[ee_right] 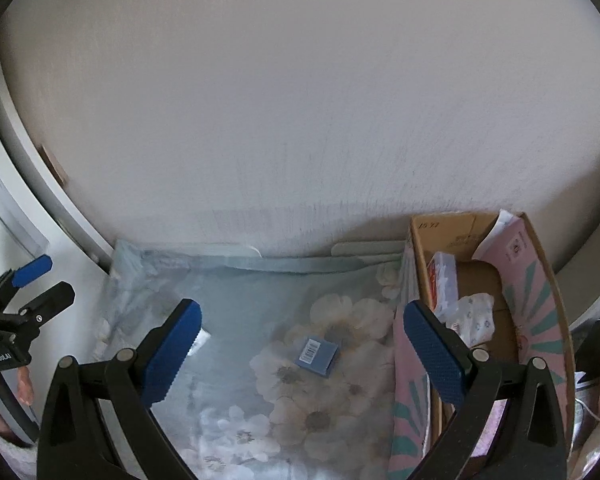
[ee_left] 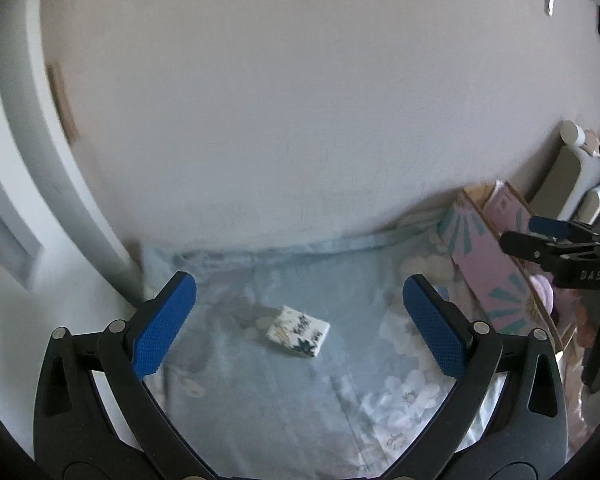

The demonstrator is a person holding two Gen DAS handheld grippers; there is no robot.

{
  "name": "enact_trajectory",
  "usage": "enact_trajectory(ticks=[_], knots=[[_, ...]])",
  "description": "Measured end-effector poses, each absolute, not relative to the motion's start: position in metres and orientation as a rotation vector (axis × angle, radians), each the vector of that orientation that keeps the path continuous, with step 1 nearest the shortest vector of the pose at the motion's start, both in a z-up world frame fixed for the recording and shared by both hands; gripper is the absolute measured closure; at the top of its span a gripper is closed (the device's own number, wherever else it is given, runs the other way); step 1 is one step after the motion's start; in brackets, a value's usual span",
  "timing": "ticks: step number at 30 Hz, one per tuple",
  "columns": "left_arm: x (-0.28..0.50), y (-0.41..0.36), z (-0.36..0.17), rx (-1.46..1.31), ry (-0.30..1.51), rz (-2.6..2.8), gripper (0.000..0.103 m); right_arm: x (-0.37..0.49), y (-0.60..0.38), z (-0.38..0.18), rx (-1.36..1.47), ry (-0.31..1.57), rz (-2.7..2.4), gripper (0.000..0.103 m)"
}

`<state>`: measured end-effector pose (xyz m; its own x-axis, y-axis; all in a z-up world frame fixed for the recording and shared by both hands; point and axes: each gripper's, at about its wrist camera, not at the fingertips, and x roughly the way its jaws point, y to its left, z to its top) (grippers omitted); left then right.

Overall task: Organize objects
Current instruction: 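Grasp white patterned tissue pack with left tool while right tool grasps blue box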

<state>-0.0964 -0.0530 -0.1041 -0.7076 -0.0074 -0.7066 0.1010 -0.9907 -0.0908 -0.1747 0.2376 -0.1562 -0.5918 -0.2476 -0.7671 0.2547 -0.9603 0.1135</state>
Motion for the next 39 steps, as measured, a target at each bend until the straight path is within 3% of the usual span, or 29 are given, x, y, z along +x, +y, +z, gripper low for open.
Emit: enact_trajectory(ticks=[8, 14, 28, 35, 39], knots=[[-0.112, -0.047, -0.185, 1.306, 0.192, -2.849, 0.0, -0.175, 0.224, -0.221, 1.3, 0.077, -2.553, 0.003], [-0.12, -0.053, -0.225, 1.333, 0.226, -2.881, 0.001, -0.18, 0.225, -0.26, 1.358, 0.033, -2.589, 0.018], [-0.138, -0.053, -0.273, 1.429, 0.075, -2.895, 0.024, -0.191, 0.22, -0.297, 1.411, 0.041, -2.645, 0.039], [-0.141, -0.049, -0.279, 1.471, 0.008, -2.921, 0.038, -0.192, 0.221, -0.299, 1.414, 0.029, -2.661, 0.06], [-0.142, -0.052, -0.279, 1.494, 0.008, -2.943, 0.039, -0.191, 0.22, -0.299, 1.411, 0.034, -2.672, 0.062]])
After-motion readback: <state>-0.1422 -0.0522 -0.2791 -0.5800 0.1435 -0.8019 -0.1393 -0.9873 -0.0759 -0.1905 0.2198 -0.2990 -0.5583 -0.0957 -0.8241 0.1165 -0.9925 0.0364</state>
